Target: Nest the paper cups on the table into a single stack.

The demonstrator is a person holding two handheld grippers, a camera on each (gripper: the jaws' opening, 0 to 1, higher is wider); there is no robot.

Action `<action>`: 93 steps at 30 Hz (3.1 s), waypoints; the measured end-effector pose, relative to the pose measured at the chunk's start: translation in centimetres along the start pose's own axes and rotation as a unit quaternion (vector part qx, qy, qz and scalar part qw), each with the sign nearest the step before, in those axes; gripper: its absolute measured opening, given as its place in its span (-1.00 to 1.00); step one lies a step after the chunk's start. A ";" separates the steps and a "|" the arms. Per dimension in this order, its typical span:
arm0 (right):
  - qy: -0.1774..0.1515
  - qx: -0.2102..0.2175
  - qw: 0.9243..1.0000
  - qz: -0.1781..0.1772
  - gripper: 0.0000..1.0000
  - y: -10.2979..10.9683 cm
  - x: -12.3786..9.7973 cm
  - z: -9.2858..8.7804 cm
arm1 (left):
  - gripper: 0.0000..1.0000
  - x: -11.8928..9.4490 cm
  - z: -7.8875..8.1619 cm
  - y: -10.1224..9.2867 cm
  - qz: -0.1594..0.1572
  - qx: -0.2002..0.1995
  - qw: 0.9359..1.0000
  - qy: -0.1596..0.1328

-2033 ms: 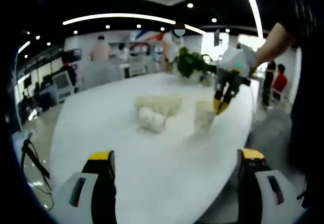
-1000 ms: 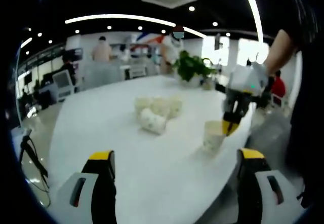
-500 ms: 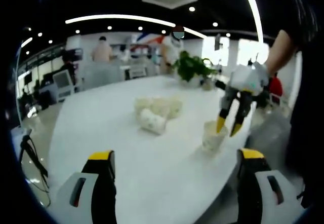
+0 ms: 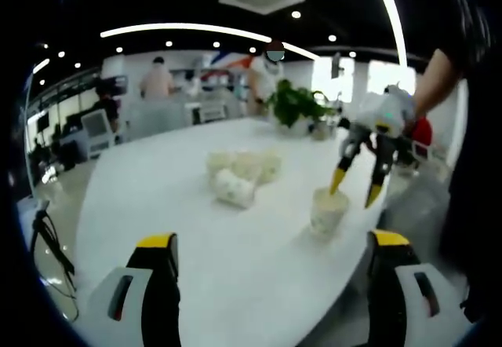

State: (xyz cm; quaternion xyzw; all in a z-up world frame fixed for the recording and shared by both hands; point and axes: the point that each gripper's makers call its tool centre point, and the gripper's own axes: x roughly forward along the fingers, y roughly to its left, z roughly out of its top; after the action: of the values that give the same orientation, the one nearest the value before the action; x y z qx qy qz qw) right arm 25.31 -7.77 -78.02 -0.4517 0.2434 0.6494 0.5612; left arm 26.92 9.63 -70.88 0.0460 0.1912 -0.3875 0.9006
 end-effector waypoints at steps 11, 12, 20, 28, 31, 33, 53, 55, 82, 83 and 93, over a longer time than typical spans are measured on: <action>-0.022 0.025 0.998 -0.054 0.21 -1.9 -1.8 0.3 | 0.98 0.0 -0.1 -0.2 0.000 -0.001 1.000 -0.002; -0.024 0.028 0.998 -0.057 0.24 -2.0 -1.9 0.3 | 0.98 0.0 -0.2 -0.2 -0.001 -0.001 1.000 -0.002; -0.032 0.062 0.992 -0.102 0.62 -3.6 -3.3 0.4 | 0.98 0.0 -0.3 -0.2 -0.003 -0.002 1.000 0.000; -0.051 0.088 0.983 -0.151 1.00 -5.8 -5.8 1.1 | 0.98 0.1 -0.3 -0.3 -0.004 -0.005 1.000 -0.002; -0.042 0.094 0.984 -0.148 1.00 -5.9 -5.3 0.2 | 0.98 0.1 -0.3 -0.4 -0.006 -0.005 1.000 -0.001; -0.043 0.095 0.983 -0.150 1.00 -6.1 -5.5 0.0 | 0.98 0.2 -0.4 -0.5 -0.008 -0.004 1.000 0.001; 0.053 0.073 0.975 -0.204 0.98 -14.7 -10.8 -8.9 | 0.98 0.5 -0.7 -0.9 -0.019 0.001 1.000 0.013; 0.062 0.075 0.975 -0.202 0.98 -15.1 -10.9 -8.9 | 0.98 0.5 -0.7 -0.9 -0.017 -0.001 1.000 0.014; 0.088 0.064 0.987 -0.119 0.41 -18.0 -6.6 -12.2 | 0.98 0.9 -1.3 -0.4 -0.004 -0.011 1.000 0.022; 0.087 0.062 0.987 -0.116 0.39 -18.1 -6.4 -12.3 | 0.98 1.0 -1.3 -0.4 -0.004 -0.009 1.000 0.023; 0.093 0.072 0.989 -0.090 0.21 -18.3 -4.7 -13.6 | 0.98 0.9 -1.6 -0.4 0.003 -0.016 1.000 0.027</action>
State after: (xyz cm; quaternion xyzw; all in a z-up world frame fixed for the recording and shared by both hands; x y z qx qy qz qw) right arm 46.79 -16.75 -76.88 -0.4885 0.2996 0.5323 0.6231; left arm 26.69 9.13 -72.62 0.0428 0.2216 -0.3805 0.8968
